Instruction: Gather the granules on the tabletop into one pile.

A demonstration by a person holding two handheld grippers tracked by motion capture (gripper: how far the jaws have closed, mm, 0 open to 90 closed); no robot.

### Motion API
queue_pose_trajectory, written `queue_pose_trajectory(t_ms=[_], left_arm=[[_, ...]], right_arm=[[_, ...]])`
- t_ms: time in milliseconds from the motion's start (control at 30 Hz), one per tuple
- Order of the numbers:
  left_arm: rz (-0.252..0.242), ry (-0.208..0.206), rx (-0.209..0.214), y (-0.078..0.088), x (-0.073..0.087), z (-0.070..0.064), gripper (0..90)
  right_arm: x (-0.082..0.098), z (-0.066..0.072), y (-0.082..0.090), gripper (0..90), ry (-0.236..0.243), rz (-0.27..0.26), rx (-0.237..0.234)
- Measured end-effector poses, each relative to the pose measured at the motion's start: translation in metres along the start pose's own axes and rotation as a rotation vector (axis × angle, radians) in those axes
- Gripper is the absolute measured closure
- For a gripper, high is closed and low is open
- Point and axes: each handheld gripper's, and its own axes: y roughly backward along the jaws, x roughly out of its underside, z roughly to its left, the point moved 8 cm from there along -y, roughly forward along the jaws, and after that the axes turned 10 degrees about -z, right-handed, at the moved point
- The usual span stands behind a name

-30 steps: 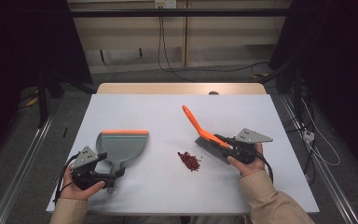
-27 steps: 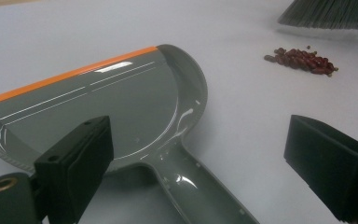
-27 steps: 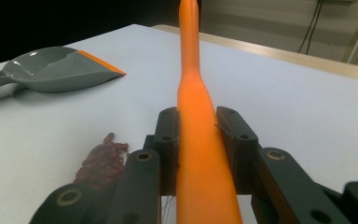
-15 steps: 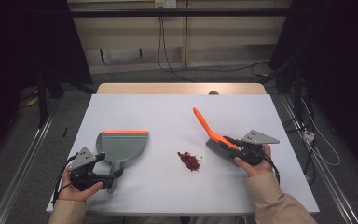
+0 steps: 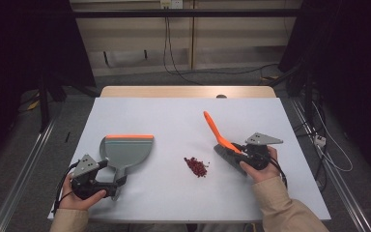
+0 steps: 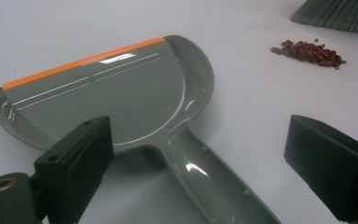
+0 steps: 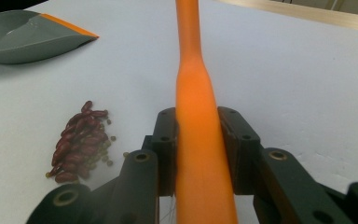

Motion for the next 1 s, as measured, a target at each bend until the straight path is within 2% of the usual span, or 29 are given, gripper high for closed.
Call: queue_pose_trajectory(t_ms=[167, 600, 833, 1000], left_arm=[[0.029, 0.014, -0.022, 0.001, 0.007, 0.004, 8.0], [0.110, 0.034, -0.074, -0.009, 0.020, 0.006, 12.2], [0.119, 0.051, -0.078, -0.011, 0.021, 0.006, 14.7], [0.143, 0.054, -0.087, -0.010, 0.022, 0.010, 17.0]], right_arm=[[-0.001, -0.001, 0.000, 71.0, 0.008, 0.021, 0.014], [-0.001, -0.001, 0.000, 71.1, 0.006, 0.014, 0.014], [0.000, -0.002, 0.000, 71.1, 0.007, 0.010, 0.018], [0.000, -0.001, 0.000, 71.1, 0.008, 0.009, 0.016]])
